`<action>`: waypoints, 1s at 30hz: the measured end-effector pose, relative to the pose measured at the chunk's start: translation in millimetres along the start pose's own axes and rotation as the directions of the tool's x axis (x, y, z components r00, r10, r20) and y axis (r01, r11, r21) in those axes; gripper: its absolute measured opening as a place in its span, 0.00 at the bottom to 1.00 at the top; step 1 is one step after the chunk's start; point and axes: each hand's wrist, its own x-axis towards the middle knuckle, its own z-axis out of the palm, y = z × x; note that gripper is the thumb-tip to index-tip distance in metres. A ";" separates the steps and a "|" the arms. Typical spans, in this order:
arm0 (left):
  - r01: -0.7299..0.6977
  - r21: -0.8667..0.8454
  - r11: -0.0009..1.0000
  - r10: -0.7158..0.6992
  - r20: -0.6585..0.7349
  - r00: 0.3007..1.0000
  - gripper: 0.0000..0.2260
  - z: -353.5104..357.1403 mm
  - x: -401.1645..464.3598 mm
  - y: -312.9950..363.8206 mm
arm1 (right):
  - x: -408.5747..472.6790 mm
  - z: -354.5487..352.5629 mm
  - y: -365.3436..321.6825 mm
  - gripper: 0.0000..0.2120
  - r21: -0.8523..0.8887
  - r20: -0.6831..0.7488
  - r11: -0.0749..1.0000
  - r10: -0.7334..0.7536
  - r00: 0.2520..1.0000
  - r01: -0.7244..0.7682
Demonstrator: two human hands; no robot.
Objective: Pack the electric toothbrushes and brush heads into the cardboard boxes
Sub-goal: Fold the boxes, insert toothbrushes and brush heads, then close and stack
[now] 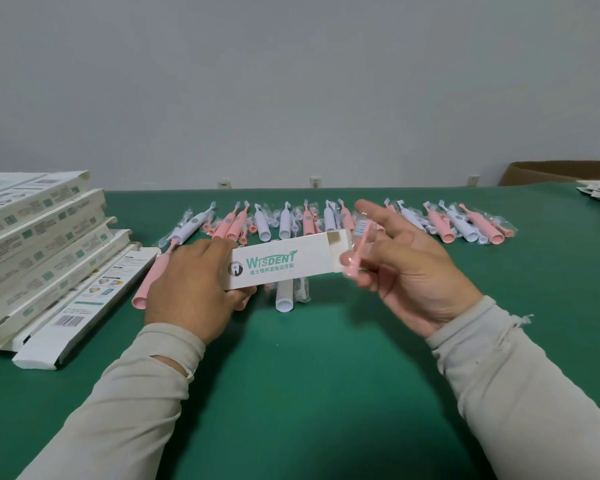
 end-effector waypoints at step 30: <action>-0.025 0.062 0.998 0.019 0.095 0.995 0.22 -4.0 -1.0 8.7 | 11.0 1.6 35.5 0.03 -0.469 -0.294 0.883 -0.161 0.942 0.004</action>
